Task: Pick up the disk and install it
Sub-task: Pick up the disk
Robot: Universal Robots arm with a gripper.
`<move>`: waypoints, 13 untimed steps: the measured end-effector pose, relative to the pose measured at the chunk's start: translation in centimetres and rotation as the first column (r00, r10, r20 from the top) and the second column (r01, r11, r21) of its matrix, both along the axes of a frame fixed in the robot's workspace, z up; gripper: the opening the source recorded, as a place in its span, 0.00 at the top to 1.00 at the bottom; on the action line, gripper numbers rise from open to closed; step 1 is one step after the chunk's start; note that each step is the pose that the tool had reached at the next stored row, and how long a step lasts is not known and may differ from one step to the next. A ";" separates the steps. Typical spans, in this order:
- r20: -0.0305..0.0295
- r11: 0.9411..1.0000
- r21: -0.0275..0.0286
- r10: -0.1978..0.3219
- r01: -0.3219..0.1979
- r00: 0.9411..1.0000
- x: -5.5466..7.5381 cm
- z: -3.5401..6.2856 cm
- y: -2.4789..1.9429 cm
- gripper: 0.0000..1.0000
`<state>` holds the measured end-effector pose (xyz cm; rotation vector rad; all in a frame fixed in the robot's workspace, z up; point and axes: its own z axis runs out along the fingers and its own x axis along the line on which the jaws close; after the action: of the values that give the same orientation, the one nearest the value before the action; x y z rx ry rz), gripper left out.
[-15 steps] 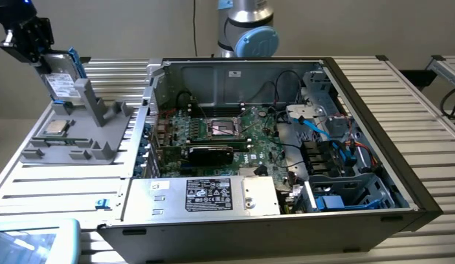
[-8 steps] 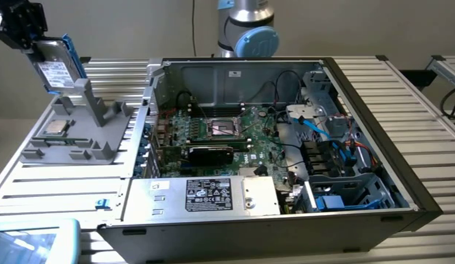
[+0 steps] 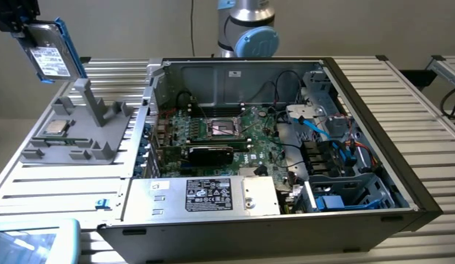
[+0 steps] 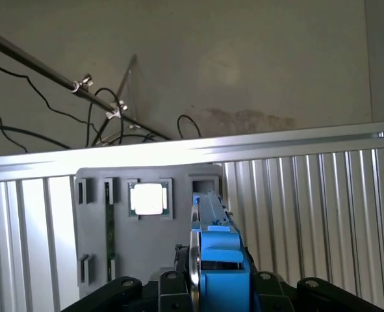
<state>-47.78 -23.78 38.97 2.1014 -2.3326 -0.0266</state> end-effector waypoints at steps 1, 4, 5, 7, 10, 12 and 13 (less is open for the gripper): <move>0.000 1.000 -0.001 0.000 0.000 1.000 0.0 0.42 0.00 0.63; 0.000 1.000 -0.001 0.000 0.000 1.000 0.3 1.74 0.01 0.63; 0.000 1.000 -0.001 0.000 0.000 1.000 0.5 2.16 0.01 0.63; 0.000 1.000 -0.001 0.000 0.000 1.000 0.9 2.94 0.01 0.63; 0.000 1.000 -0.001 0.000 0.000 1.000 1.9 4.02 -0.02 0.63; 0.000 1.000 -0.002 0.000 0.000 1.000 2.6 4.73 -0.05 0.63; 0.000 1.000 -0.002 0.000 0.000 1.000 2.9 5.04 -0.08 0.63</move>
<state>-44.93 -23.87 44.01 2.1005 -2.3319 -0.0249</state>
